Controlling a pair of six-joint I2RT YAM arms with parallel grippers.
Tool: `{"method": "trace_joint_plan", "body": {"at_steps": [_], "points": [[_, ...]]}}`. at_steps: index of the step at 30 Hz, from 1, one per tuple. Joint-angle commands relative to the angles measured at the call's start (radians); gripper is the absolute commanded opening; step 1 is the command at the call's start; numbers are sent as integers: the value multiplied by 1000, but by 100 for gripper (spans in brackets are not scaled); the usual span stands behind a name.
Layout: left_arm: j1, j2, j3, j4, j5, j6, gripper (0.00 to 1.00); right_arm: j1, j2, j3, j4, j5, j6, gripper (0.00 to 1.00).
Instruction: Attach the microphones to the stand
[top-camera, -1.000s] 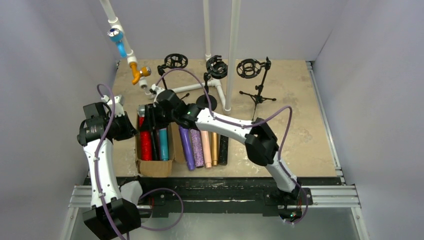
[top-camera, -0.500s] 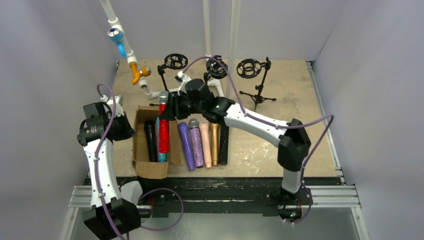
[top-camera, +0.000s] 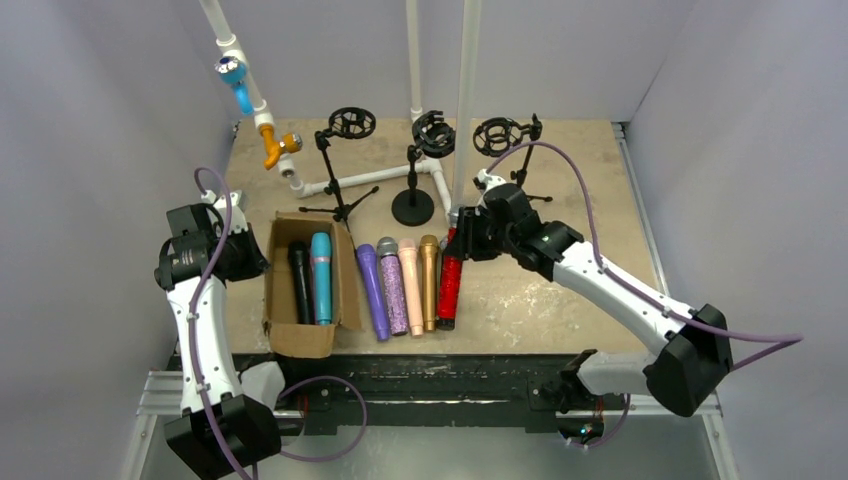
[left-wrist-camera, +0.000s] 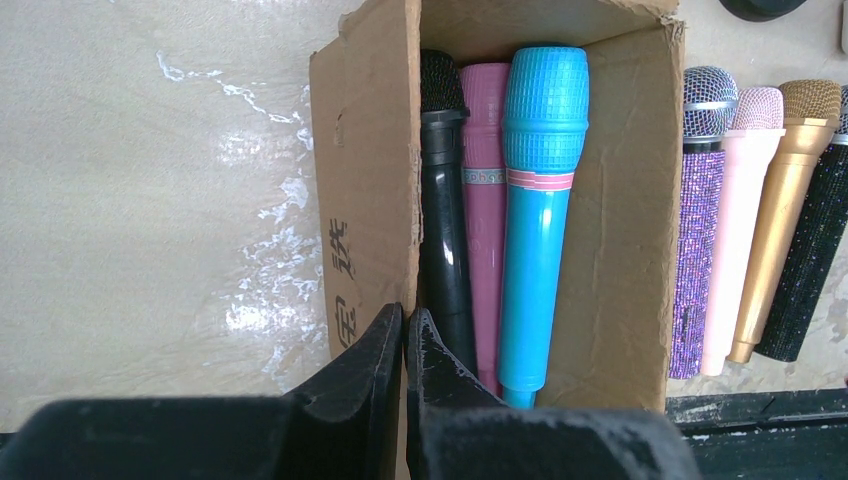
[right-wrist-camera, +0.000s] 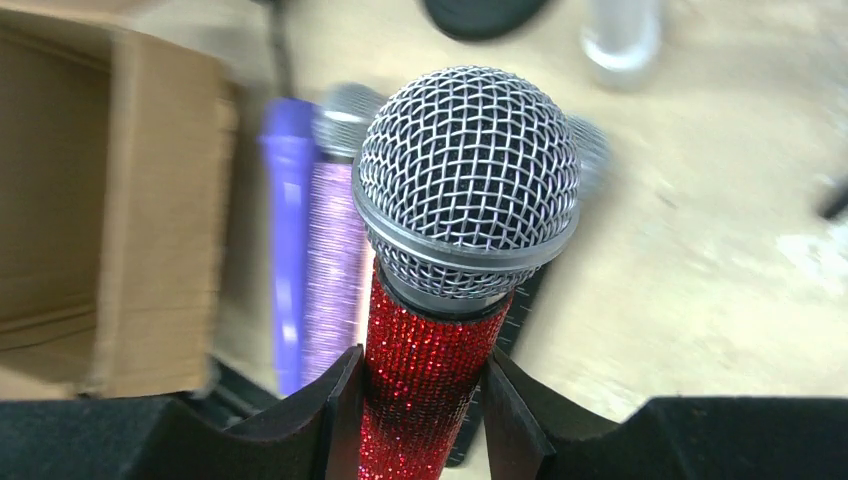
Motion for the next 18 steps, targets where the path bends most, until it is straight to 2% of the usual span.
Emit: {"method": "trace_joint_plan", "body": {"at_steps": [1,7,14,18], "points": [[-3,3,36,52,27,6,0,-72,17,-88,-59,104,-57,0],[-3,-1,40,47,37,2,0,-111,133,-110,7,174,-66,0],[-3,-14,38,43,46,-2,0,-131,285,-83,97,167,-53,0],[-4,-14,40,41,48,-7,0,-142,344,-76,135,162,-31,5]]}}
